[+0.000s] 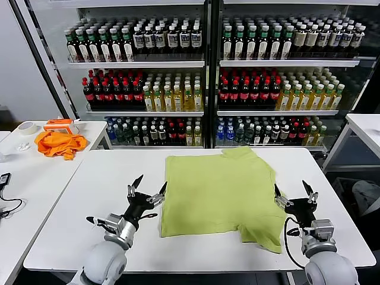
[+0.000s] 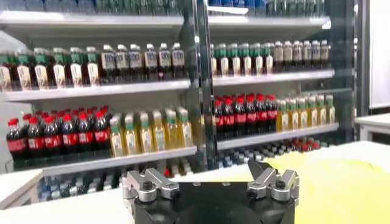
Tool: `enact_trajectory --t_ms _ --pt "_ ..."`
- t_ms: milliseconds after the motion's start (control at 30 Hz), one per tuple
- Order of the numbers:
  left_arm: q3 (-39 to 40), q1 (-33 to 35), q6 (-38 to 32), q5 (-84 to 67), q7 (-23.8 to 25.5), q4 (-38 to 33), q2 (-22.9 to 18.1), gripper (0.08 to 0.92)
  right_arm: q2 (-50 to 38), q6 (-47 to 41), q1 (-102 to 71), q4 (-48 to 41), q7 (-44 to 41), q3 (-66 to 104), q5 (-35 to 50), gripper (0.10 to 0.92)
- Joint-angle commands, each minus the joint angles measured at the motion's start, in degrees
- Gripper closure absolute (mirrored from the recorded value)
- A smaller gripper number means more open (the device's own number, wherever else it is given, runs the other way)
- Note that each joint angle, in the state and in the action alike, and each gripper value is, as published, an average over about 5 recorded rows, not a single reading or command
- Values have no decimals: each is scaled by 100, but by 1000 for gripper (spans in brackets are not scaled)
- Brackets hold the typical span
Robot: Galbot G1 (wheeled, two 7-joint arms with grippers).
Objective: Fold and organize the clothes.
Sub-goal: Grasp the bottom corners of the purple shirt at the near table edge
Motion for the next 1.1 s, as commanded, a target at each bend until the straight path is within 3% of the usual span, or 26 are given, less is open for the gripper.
enact_trajectory --t_ms 33,433,1100 --pt "243 682 1473 -285 -683 -713 94 177 -221 -11 -847 292 103 -58 106 203" --pt "415 751 1792 -356 -1258 -404 -89 177 24 8 -1045 85 247 -138 575 203" --pt "450 669 1633 -466 -1295 -85 -506 177 133 -32 -728 -293 465 -573 678 214"
